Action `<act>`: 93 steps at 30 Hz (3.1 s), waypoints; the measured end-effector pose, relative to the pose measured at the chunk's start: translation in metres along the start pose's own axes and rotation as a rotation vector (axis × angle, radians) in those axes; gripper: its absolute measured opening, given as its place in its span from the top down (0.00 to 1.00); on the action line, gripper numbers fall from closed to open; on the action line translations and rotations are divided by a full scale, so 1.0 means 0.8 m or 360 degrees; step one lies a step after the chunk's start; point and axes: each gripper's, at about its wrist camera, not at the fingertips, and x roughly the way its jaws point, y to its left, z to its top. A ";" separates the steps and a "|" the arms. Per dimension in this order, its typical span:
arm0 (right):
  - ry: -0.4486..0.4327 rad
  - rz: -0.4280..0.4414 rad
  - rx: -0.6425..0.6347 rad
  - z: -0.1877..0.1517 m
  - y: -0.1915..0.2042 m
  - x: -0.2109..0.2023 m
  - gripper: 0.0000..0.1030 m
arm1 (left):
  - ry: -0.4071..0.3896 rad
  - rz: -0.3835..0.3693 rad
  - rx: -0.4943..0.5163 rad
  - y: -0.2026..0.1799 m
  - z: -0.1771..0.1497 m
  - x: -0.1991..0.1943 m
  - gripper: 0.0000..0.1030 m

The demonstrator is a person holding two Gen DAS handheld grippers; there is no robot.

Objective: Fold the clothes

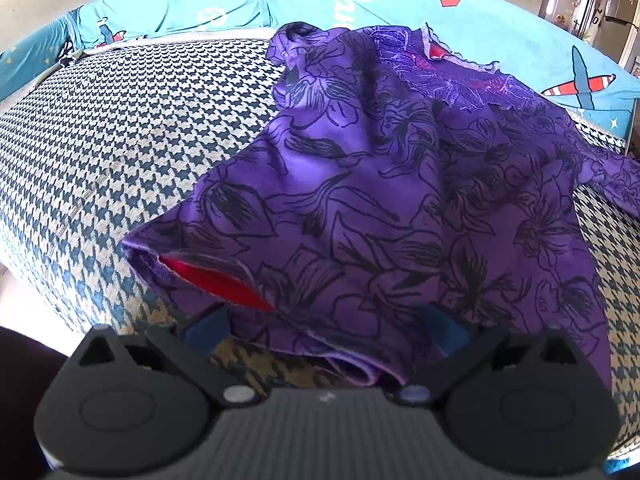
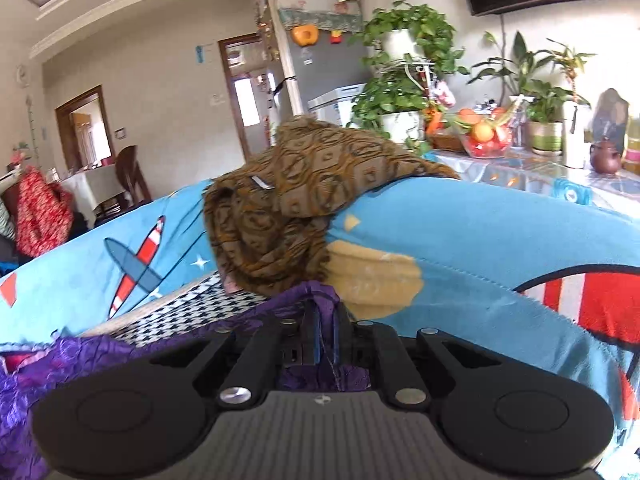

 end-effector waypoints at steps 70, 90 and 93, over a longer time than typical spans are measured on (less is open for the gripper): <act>0.0365 0.0483 0.0197 -0.010 0.000 0.053 0.76 | -0.0001 -0.0110 -0.0013 -0.006 -0.009 -0.005 0.00; 0.0450 0.0581 -0.0770 -0.060 0.165 0.147 0.56 | 0.0055 -0.0068 0.0048 -0.028 -0.006 0.019 0.00; 0.0489 0.0563 -0.0918 -0.078 0.181 0.163 0.54 | 0.0060 -0.0066 0.0039 -0.027 -0.003 0.020 0.00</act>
